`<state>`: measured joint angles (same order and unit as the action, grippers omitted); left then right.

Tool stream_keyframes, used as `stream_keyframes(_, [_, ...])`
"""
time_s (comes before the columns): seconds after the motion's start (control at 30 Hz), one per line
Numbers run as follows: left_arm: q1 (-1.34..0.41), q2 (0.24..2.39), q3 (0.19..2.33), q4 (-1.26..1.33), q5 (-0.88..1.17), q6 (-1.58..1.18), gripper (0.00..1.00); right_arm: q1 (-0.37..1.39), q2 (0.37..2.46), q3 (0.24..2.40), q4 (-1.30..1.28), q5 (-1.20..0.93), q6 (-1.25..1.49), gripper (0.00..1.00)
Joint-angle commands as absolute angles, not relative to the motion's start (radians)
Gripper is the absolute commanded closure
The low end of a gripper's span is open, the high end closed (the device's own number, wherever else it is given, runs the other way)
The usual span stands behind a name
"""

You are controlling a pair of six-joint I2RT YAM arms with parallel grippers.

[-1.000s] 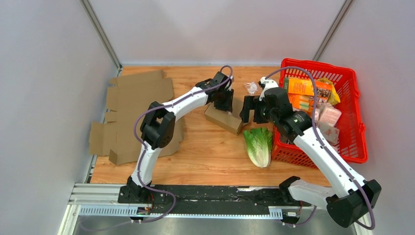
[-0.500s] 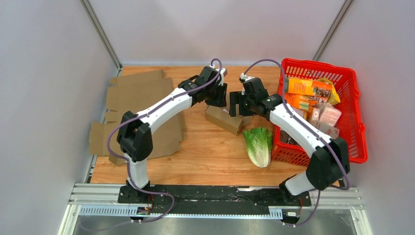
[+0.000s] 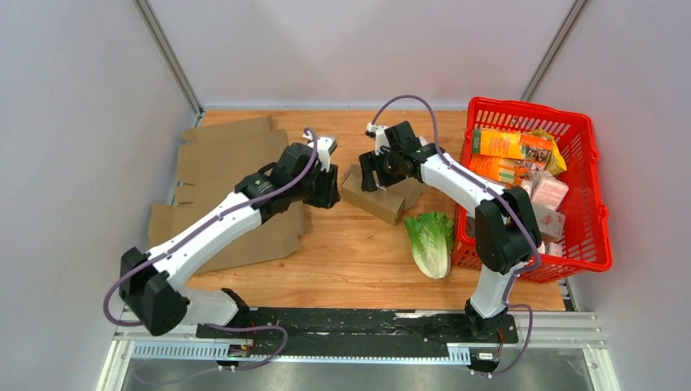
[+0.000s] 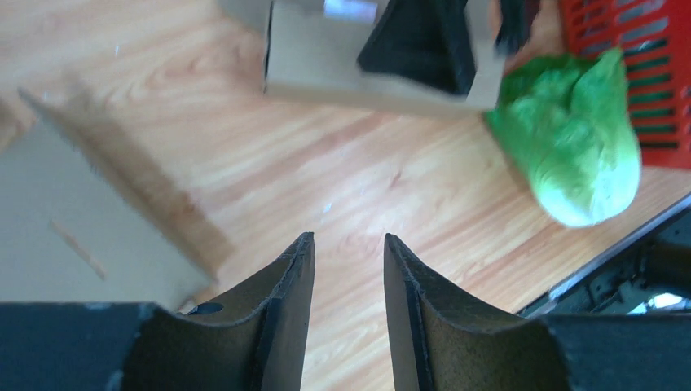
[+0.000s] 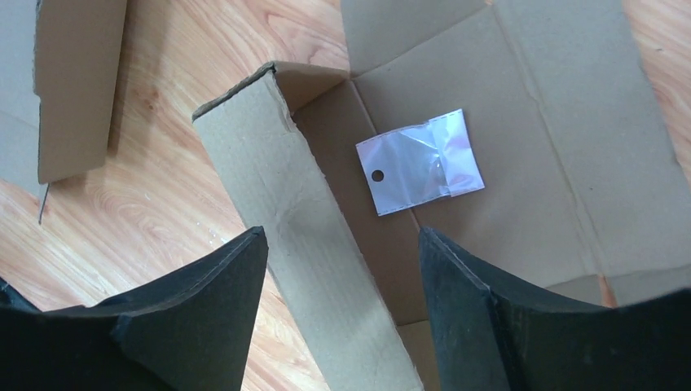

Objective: Fold the paper box

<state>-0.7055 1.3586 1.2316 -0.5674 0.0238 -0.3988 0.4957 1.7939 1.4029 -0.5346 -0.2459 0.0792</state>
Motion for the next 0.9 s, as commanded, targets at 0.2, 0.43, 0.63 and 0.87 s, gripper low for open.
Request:
stream_keyframes(0.2, [-0.704, 0.996, 0.967, -0.618, -0.075, -0.414, 0.56, 0.480, 1.848, 1.425, -0.462, -0.459, -0.028, 0.42])
stream_keyframes(0.43, [-0.703, 0.966, 0.927, -0.635, -0.113, -0.436, 0.57, 0.580, 1.796, 1.339, -0.413, -0.318, -0.006, 0.58])
stream_keyframes(0.63, [-0.638, 1.029, 0.914, -0.595, -0.140, -0.479, 0.59, 0.713, 1.764, 1.284, -0.399, -0.062, 0.038, 0.70])
stream_keyframes(0.87, [-0.476, 1.172, 0.910, -0.447, 0.029, -0.567, 0.54, 0.799, 1.733, 1.175, -0.305, 0.034, 0.045, 0.65])
